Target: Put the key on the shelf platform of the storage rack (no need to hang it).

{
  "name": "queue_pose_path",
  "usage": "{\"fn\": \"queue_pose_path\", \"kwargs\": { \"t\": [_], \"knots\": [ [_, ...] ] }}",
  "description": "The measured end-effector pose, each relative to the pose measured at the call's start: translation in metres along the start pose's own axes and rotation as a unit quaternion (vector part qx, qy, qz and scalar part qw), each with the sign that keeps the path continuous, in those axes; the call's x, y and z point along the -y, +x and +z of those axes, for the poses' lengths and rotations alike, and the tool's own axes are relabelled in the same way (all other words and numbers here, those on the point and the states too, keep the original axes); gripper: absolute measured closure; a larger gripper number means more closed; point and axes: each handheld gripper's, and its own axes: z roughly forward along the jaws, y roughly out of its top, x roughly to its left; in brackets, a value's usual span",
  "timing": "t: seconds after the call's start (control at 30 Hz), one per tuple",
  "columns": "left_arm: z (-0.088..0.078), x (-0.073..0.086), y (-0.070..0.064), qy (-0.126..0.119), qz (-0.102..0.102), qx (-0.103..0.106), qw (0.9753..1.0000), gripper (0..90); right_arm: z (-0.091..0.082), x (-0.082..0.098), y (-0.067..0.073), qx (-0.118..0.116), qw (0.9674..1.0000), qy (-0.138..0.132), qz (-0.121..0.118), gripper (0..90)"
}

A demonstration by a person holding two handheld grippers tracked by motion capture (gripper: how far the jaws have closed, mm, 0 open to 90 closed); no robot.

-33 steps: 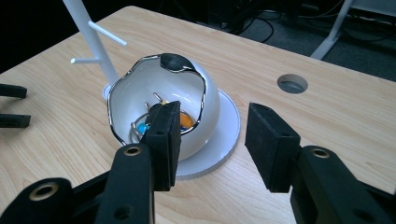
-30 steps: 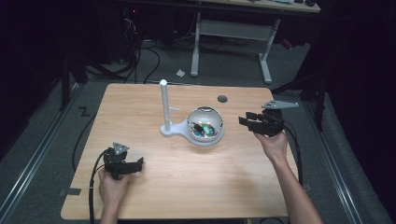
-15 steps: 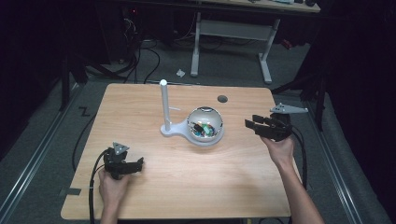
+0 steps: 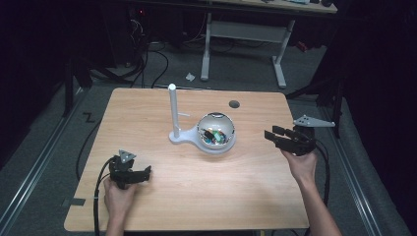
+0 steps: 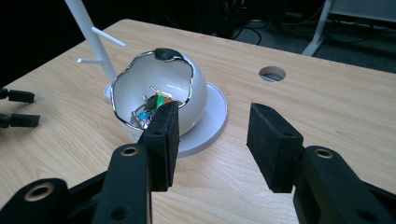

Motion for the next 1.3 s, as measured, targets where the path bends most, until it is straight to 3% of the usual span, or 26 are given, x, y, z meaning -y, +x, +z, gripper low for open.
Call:
{"fn": "queue_pose_path", "kwargs": {
  "t": [0.23, 0.5, 0.83, 1.3],
  "knots": [
    [0.0, 0.0, 0.0, 0.001, 0.0, 0.0, 1.0, 8.0, -0.005, 0.013, -0.001, 0.002, 0.9999, -0.004, 0.014, 54.2],
    [0.0, 0.0, 0.0, 0.001, 0.0, 0.001, 1.0, 8.0, -0.013, 0.021, 0.001, 0.003, 0.9999, -0.011, 0.012, 54.2],
    [0.0, 0.0, 0.0, 0.001, 0.0, 0.001, 1.0, 8.0, -0.001, 0.047, 0.003, -0.009, 0.9995, 0.001, 0.031, 54.2],
    [0.0, 0.0, 0.0, 0.0, -0.001, 0.0, 1.0, 8.0, 0.011, 0.062, 0.004, -0.013, 0.9989, 0.002, 0.045, 54.2]
  ]
}}
